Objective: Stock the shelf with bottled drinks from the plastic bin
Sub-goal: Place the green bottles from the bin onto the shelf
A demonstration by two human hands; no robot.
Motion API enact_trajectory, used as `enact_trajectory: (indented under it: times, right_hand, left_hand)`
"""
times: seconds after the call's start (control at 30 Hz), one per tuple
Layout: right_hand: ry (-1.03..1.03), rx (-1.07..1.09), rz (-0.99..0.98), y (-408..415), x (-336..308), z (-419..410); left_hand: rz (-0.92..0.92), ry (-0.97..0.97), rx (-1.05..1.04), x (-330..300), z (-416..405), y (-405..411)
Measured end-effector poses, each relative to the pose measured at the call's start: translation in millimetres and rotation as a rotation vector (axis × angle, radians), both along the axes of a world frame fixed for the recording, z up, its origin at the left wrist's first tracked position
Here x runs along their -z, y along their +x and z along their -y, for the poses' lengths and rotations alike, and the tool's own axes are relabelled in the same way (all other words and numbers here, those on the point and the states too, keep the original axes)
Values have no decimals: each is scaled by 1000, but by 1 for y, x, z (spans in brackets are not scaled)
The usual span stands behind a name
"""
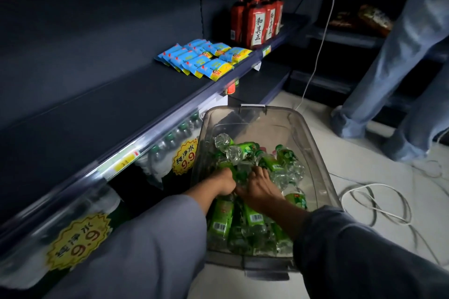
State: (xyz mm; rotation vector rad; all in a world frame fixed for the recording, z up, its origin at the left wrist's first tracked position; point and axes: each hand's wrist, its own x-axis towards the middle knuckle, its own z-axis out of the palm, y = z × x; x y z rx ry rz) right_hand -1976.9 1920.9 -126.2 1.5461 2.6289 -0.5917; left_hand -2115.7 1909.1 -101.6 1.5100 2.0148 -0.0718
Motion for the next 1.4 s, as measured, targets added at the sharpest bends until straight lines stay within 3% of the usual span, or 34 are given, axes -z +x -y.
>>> enact_trajectory:
  times: [0.13, 0.4, 0.8, 1.07, 1.4]
  right_hand:
    - [25, -4, -38, 4, -13, 17]
    - [58, 124, -374, -8, -51, 26]
    - [370, 33, -722, -69, -173, 78]
    - [352, -109, -900, -159, -228, 150]
    - [113, -312, -979, -280, -222, 266]
  left_hand:
    - [60, 131, -105, -5, 18, -1]
    - [147, 517, -230, -51, 57, 1]
    - [87, 915, -358, -201, 126, -62]
    - [33, 1089, -488, -259, 216, -142]
    - [-127, 1086, -735, -238, 353, -241]
